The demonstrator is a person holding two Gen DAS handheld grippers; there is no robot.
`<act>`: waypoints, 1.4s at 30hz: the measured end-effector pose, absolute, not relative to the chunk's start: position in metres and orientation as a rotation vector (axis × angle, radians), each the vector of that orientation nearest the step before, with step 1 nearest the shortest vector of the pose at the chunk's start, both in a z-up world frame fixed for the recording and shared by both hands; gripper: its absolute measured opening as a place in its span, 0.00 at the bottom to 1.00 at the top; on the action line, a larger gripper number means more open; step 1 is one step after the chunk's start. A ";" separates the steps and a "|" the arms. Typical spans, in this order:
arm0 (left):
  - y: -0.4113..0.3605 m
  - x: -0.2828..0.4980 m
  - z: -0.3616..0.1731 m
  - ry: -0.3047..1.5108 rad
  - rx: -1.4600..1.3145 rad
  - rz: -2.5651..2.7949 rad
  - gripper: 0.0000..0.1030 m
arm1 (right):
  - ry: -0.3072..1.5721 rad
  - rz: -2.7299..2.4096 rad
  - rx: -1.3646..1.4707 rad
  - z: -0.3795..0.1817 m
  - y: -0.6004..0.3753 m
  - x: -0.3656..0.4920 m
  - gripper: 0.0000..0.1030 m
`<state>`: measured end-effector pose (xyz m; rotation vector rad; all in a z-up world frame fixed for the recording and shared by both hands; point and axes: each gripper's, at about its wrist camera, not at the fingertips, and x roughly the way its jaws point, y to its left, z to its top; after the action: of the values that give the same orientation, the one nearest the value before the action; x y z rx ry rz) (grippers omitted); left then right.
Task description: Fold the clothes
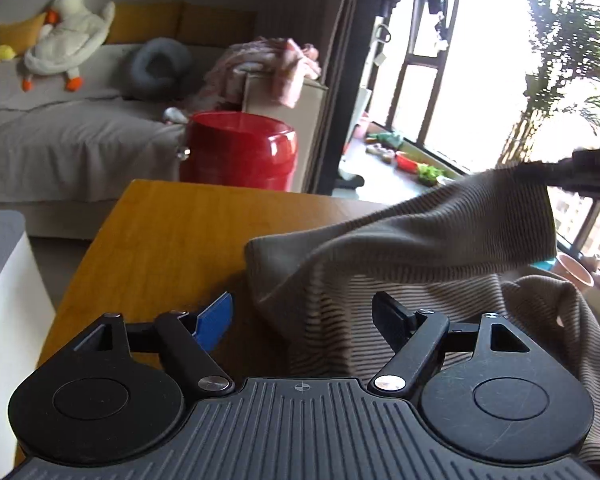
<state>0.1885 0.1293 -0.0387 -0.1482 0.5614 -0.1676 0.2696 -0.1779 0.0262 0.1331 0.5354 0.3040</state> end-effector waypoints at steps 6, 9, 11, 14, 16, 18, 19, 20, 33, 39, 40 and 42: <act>0.157 0.161 -0.021 0.537 -0.256 -0.312 0.88 | 0.678 0.211 0.136 -0.034 -0.196 0.285 0.08; 0.144 0.160 -0.006 0.477 -0.257 -0.422 0.92 | 0.680 0.193 0.167 -0.033 -0.204 0.282 0.08; 0.122 0.171 -0.002 0.462 -0.202 -0.456 0.92 | 0.646 0.211 0.225 -0.023 -0.210 0.274 0.08; 0.087 0.191 -0.017 0.494 -0.010 -0.347 0.92 | 0.557 0.277 0.304 0.006 -0.212 0.260 0.08; 0.078 0.199 -0.033 0.531 0.039 -0.306 0.89 | 0.482 0.334 0.318 0.033 -0.208 0.248 0.08; 0.076 0.205 -0.045 0.565 0.053 -0.271 0.87 | 0.402 0.392 0.325 0.064 -0.205 0.237 0.08; 0.078 0.208 -0.050 0.578 0.048 -0.253 0.87 | 0.362 0.414 0.323 0.078 -0.203 0.231 0.08; 0.081 0.210 -0.051 0.589 0.033 -0.242 0.83 | 0.327 0.430 0.315 0.090 -0.201 0.227 0.08; 0.139 0.158 -0.026 0.543 -0.094 -0.253 0.61 | 0.655 0.222 0.259 -0.022 -0.206 0.278 0.08; 0.136 0.139 -0.004 0.495 -0.146 -0.392 0.80 | 0.660 0.232 0.173 -0.040 -0.202 0.284 0.08; 0.134 0.141 0.001 0.476 -0.168 -0.411 0.82 | 0.660 0.237 0.151 -0.040 -0.201 0.285 0.09; 0.121 0.154 0.004 0.441 -0.179 -0.429 0.86 | 0.666 0.239 0.123 -0.038 -0.199 0.283 0.10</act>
<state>0.1544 0.1212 0.0038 -0.1786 0.4410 -0.4287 0.2833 -0.1987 -0.0380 0.1227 0.6658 0.2395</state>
